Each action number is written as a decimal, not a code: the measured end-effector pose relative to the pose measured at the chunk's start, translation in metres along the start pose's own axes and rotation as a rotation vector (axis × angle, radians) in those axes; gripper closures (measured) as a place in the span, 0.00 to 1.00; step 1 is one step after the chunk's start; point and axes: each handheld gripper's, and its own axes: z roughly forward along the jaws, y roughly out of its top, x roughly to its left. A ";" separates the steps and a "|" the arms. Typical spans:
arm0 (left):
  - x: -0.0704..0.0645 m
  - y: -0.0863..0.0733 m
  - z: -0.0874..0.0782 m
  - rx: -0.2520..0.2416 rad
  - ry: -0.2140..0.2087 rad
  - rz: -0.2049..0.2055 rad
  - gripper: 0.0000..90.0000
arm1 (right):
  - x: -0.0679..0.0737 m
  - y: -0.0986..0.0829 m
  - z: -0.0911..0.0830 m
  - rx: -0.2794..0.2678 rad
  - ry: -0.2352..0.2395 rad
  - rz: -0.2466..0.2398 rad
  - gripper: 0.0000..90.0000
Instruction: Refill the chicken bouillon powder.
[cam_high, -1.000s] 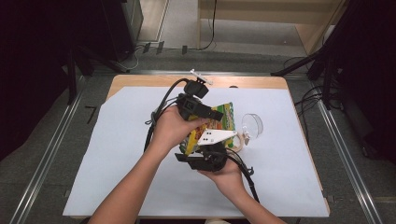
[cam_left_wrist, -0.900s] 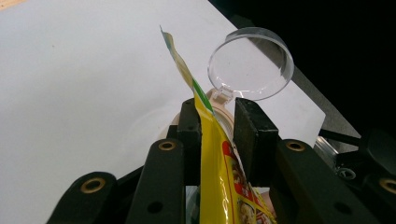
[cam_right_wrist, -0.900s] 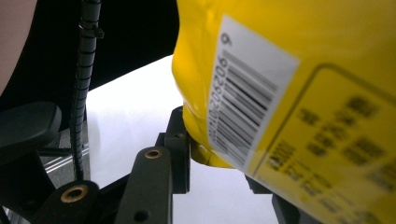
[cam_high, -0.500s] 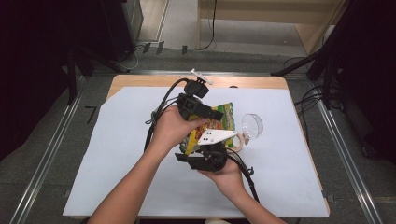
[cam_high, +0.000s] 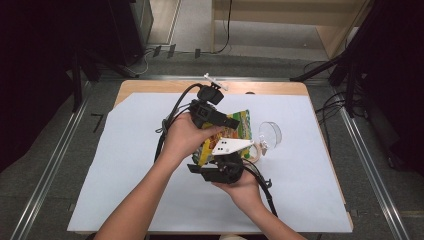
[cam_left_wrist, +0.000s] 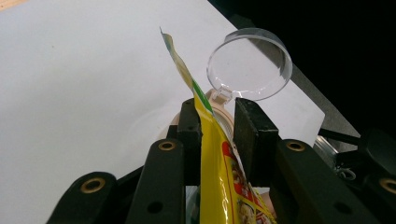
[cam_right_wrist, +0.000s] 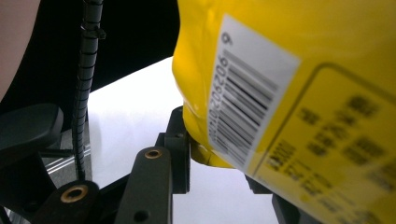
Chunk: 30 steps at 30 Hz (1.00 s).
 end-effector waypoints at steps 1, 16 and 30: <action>0.000 0.000 0.000 0.001 0.000 -0.001 0.81 | 0.000 0.000 0.000 -0.001 0.002 0.002 0.76; -0.009 -0.002 0.001 0.007 0.032 0.036 0.80 | -0.002 -0.004 0.003 -0.005 -0.005 -0.001 0.76; -0.012 -0.002 0.000 0.001 0.032 0.035 0.81 | -0.002 -0.004 0.003 -0.019 -0.007 -0.012 0.76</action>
